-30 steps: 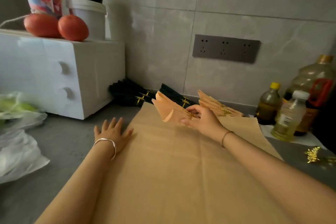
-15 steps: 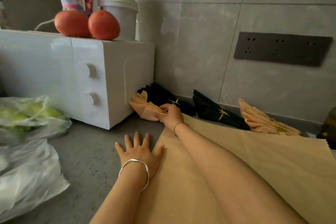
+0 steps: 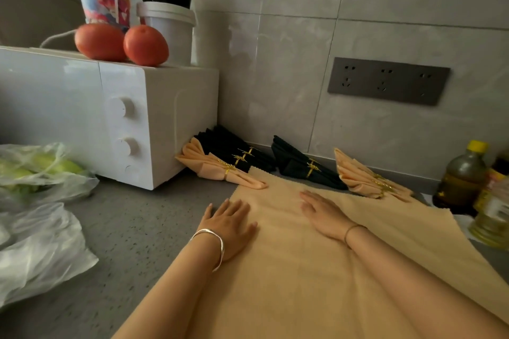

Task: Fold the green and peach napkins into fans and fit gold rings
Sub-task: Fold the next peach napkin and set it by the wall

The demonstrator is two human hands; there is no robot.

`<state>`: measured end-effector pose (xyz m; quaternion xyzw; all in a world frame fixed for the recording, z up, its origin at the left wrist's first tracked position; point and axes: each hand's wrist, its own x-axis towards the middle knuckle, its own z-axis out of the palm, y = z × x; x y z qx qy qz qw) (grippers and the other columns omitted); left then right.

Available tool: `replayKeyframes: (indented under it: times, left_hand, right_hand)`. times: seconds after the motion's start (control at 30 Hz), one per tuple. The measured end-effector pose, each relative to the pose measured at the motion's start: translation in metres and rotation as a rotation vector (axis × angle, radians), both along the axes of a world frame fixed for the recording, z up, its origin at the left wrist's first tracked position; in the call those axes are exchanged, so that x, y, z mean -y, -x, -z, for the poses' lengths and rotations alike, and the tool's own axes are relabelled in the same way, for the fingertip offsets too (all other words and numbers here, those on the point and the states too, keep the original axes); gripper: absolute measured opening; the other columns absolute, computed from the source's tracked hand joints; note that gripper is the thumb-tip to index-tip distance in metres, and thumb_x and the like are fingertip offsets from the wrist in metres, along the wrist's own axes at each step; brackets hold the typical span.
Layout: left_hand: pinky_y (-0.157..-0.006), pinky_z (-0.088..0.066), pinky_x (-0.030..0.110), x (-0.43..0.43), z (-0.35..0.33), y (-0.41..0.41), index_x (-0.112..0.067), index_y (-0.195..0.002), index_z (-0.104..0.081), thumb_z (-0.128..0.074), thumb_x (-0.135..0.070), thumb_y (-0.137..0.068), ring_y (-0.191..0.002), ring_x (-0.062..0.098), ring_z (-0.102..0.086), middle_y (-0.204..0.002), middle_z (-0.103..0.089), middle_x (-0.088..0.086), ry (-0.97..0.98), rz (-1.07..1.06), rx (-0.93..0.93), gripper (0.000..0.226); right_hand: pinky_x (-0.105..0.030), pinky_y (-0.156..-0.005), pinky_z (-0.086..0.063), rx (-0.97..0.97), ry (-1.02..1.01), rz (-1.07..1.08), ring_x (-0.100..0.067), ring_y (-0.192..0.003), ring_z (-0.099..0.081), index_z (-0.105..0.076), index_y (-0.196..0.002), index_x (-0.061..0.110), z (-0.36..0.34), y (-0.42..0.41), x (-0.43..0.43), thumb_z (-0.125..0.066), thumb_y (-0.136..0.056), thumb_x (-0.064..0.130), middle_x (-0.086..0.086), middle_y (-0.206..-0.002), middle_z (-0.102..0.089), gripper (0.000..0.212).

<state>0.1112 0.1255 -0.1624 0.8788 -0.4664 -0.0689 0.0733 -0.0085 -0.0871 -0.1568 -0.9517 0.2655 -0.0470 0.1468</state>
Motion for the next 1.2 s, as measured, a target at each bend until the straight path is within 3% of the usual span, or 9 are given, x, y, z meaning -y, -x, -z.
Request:
replayKeyframes:
  times: [0.13,0.33,0.43,0.57,0.73,0.8,0.97,1.1,1.2]
  left_hand:
    - [-0.118,0.008,0.039,0.006,-0.005,0.024,-0.028,-0.152,-0.007,-0.020,-0.054,-0.098,-0.146,0.014,0.007,-0.160,-0.001,-0.006,-0.006,0.062,0.014,0.061]
    - [-0.118,-0.007,0.035,0.013,-0.009,0.056,-0.026,-0.151,-0.014,-0.027,-0.055,-0.097,-0.147,0.018,-0.004,-0.159,-0.009,-0.005,0.018,0.088,-0.004,0.062]
    - [-0.115,-0.023,0.040,0.020,-0.013,0.059,-0.025,-0.149,-0.022,-0.040,-0.050,-0.096,-0.143,0.024,-0.019,-0.156,-0.020,-0.001,0.096,-0.010,-0.076,0.061]
    - [-0.107,-0.036,0.041,0.042,-0.024,0.047,-0.016,-0.144,-0.031,-0.058,-0.042,-0.089,-0.131,0.030,-0.037,-0.144,-0.040,0.010,0.207,-0.235,-0.231,0.066]
    - [-0.088,-0.045,0.032,0.063,-0.031,0.048,-0.011,-0.139,-0.039,-0.066,-0.038,-0.085,-0.116,0.027,-0.052,-0.132,-0.052,0.010,0.305,-0.380,-0.319,0.066]
    - [-0.083,-0.045,0.030,0.069,-0.032,0.046,-0.013,-0.140,-0.040,-0.069,-0.031,-0.084,-0.111,0.025,-0.054,-0.128,-0.054,0.009,0.386,-0.392,-0.376,0.065]
    - [-0.088,-0.043,0.029,0.074,-0.040,0.042,-0.009,-0.138,-0.045,-0.064,-0.024,-0.089,-0.111,0.028,-0.055,-0.126,-0.058,0.012,0.458,-0.310,-0.409,0.055]
    - [-0.087,-0.045,0.034,0.066,-0.039,0.033,-0.010,-0.126,-0.055,-0.058,-0.023,-0.093,-0.103,0.030,-0.058,-0.117,-0.061,0.014,0.626,-0.241,-0.389,0.036]
    - [-0.086,-0.042,0.035,0.060,-0.043,0.024,-0.011,-0.117,-0.057,-0.060,-0.025,-0.092,-0.105,0.033,-0.056,-0.112,-0.061,0.014,0.847,-0.276,-0.406,0.030]
  right_hand:
    - [-0.030,-0.118,-0.008,-0.037,-0.005,0.026,-0.011,-0.145,-0.009,-0.017,-0.150,0.023,-0.004,0.040,-0.003,-0.024,-0.103,0.037,0.006,-0.158,-0.011,0.051]
    - [-0.026,-0.115,-0.014,0.016,0.011,0.086,-0.012,-0.143,-0.019,-0.026,-0.148,0.023,-0.003,0.085,-0.015,-0.032,-0.101,0.037,0.006,-0.156,-0.020,0.049]
    - [-0.027,-0.113,-0.022,0.099,-0.067,0.122,-0.015,-0.138,-0.030,-0.034,-0.144,0.021,-0.005,0.094,-0.015,-0.039,-0.099,0.035,0.003,-0.151,-0.032,0.047]
    - [-0.031,-0.105,-0.035,0.157,-0.008,0.310,-0.019,-0.129,-0.041,-0.038,-0.140,0.022,-0.016,0.124,0.005,-0.050,-0.095,0.035,-0.001,-0.145,-0.040,0.049]
    - [-0.036,-0.111,-0.030,-0.044,-0.021,0.557,-0.023,-0.136,-0.031,-0.030,-0.144,0.021,-0.017,0.164,0.040,-0.053,-0.076,0.072,-0.004,-0.150,-0.028,0.088]
    - [-0.035,-0.109,-0.030,-0.043,-0.016,0.565,-0.023,-0.134,-0.032,-0.034,-0.141,0.022,-0.015,0.169,0.046,-0.053,-0.070,0.078,-0.003,-0.145,-0.033,0.092]
    - [-0.034,-0.093,-0.037,-0.052,0.089,0.459,-0.023,-0.119,-0.044,-0.053,-0.116,0.024,-0.016,0.169,0.053,-0.053,-0.075,0.072,0.000,-0.125,-0.054,0.064]
    - [-0.035,-0.100,-0.032,0.197,0.056,0.322,-0.026,-0.119,-0.046,-0.062,-0.109,0.021,-0.024,0.163,0.060,-0.052,-0.092,0.040,-0.001,-0.115,-0.061,0.027]
    - [-0.040,-0.112,-0.019,0.343,0.236,0.326,-0.024,-0.107,-0.052,-0.062,-0.091,0.024,-0.043,0.139,0.062,-0.049,-0.094,0.033,0.001,-0.098,-0.065,0.016]
